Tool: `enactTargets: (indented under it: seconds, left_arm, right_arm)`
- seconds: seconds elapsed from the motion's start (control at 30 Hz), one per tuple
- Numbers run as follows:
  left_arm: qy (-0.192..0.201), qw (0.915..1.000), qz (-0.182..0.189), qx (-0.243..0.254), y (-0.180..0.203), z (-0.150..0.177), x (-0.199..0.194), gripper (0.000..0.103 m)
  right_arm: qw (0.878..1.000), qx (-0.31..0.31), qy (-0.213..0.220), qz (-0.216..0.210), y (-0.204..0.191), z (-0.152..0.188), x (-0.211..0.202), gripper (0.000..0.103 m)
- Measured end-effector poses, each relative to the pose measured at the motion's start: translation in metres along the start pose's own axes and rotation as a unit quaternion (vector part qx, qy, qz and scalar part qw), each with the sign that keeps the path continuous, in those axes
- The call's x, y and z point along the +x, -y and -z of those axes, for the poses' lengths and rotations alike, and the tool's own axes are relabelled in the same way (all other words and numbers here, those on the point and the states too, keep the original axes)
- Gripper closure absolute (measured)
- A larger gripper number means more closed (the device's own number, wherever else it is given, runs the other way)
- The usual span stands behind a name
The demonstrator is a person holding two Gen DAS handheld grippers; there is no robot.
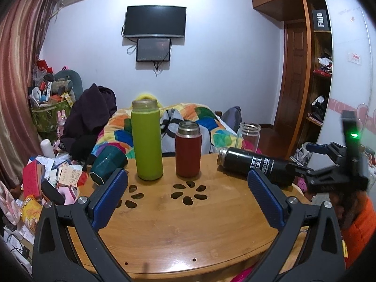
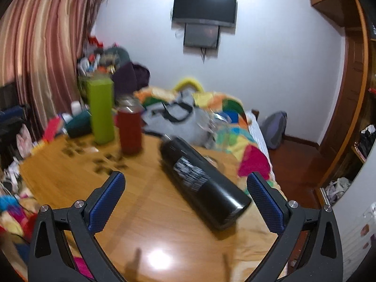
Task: Flip cup upside down
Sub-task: 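Move the right gripper to the lying black tumbler and grasp its body, then lift the black tumbler with the right gripper toward the left gripper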
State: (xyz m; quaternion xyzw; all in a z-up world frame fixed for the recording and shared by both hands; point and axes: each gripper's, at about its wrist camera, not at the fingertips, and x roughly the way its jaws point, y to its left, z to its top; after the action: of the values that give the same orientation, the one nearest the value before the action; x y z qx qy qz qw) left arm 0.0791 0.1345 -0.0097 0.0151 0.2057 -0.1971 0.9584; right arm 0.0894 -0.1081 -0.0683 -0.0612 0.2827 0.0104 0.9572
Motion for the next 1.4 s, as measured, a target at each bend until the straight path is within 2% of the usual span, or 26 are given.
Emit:
enactTargets:
  seconds: [0.17,0.37,0.4,0.47,0.63,0.8,0.97,1.1,1.4]
  left_arm:
    - [-0.015,0.9999,0.000,0.006,0.003,0.003,0.011,0.000]
    - [-0.033,0.9993,-0.002,0.014,0.009,0.008,0.024,0.000]
    - [-0.036,0.9992,-0.001,0.015,0.009,0.008,0.025,0.000]
    - [-0.041,0.9990,-0.001,0.018,0.011,0.010,0.028,0.000]
    - [-0.045,0.9988,0.003,0.021,0.013,0.012,0.028,0.000]
    - [-0.041,0.9989,0.004,0.022,0.013,0.014,0.024,0.000]
    - [-0.037,0.9991,-0.003,0.020,0.013,0.019,0.025,0.000]
    - [-0.035,0.9992,-0.004,0.019,0.013,0.027,0.027,0.000]
    - [0.002,0.9985,0.004,0.055,0.025,0.054,0.029,0.000]
  right_arm:
    - [0.998,0.027,-0.055,-0.028,0.047,0.016,0.047,0.000]
    - [0.990,0.061,-0.081,-0.098,0.070,0.030,0.076,0.002]
    - [0.989,0.062,-0.082,-0.107,0.069,0.030,0.078,0.004]
    - [0.987,0.060,-0.087,-0.123,0.065,0.030,0.081,0.019]
    - [0.986,0.056,-0.085,-0.130,0.058,0.033,0.078,0.026]
    - [0.989,0.053,-0.082,-0.115,0.042,0.039,0.062,0.034]
    - [0.990,0.050,-0.092,-0.096,0.007,0.039,0.039,0.041]
    - [0.994,0.033,-0.082,-0.059,-0.016,0.032,0.018,0.042]
    - [0.997,0.011,-0.048,-0.051,-0.043,0.000,-0.038,0.042]
